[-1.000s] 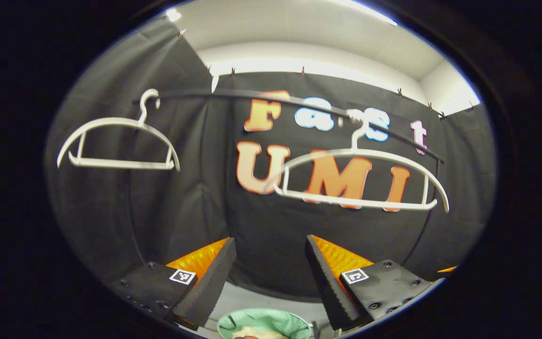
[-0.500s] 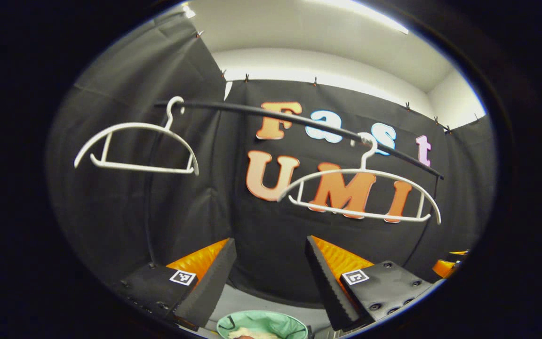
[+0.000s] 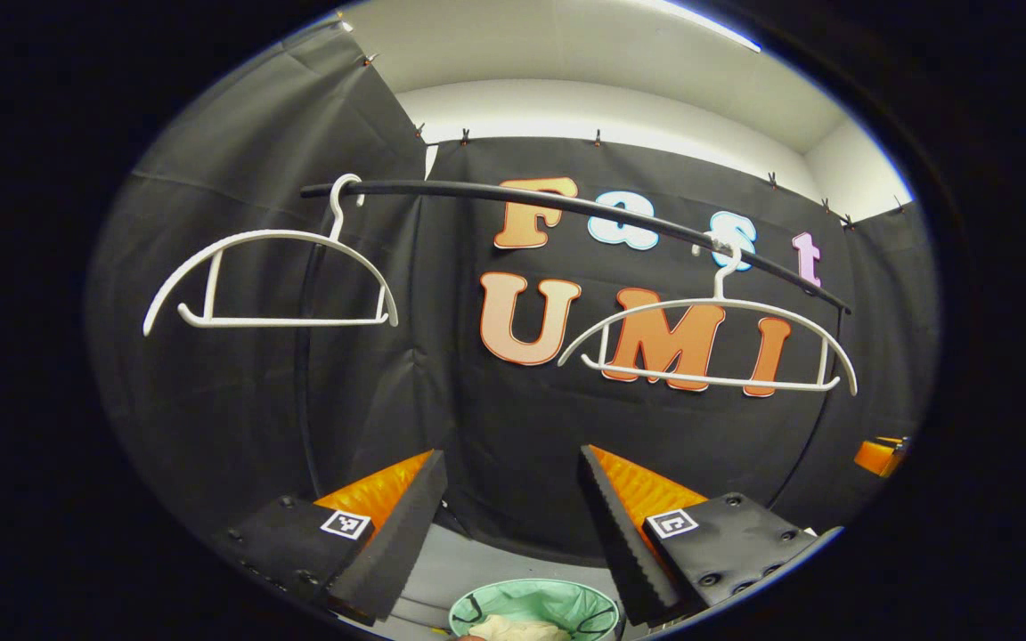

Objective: Grasp the clothes on the hanger with both hands and then place them into the laundry hamper below.

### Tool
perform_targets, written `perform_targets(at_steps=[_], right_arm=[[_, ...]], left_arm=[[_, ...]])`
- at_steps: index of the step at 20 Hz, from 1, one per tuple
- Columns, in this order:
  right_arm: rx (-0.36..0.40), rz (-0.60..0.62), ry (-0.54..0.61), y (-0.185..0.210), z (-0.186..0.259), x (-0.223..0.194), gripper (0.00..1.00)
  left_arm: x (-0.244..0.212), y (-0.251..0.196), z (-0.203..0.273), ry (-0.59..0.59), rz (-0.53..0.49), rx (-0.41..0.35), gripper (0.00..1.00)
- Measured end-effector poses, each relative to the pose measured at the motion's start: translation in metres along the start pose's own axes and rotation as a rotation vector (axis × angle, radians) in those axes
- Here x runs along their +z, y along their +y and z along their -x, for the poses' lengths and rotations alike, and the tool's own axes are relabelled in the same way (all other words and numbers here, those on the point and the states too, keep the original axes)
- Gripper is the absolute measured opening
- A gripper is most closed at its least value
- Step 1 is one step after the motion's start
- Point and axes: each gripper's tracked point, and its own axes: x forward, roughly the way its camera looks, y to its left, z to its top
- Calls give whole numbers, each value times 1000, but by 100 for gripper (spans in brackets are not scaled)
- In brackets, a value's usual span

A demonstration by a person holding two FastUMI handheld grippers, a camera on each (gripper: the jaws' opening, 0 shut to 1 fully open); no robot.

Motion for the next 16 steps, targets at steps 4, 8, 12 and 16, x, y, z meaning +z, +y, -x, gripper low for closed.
perform_targets(at_steps=[4,8,12,16], right_arm=[[-97,18,-6,-7,6,0,94],[-96,-109,-39,13,13,5,94],[-97,-182,-115,25,19,32,94],[-117,-125,-155,21,31,52,100]], left_arm=[[-6,12,-5,0,13,-39,93],[-17,41,-4,25,-3,-26,100],[-4,82,5,-6,-26,26,97],[2,101,7,-25,11,53,100]])
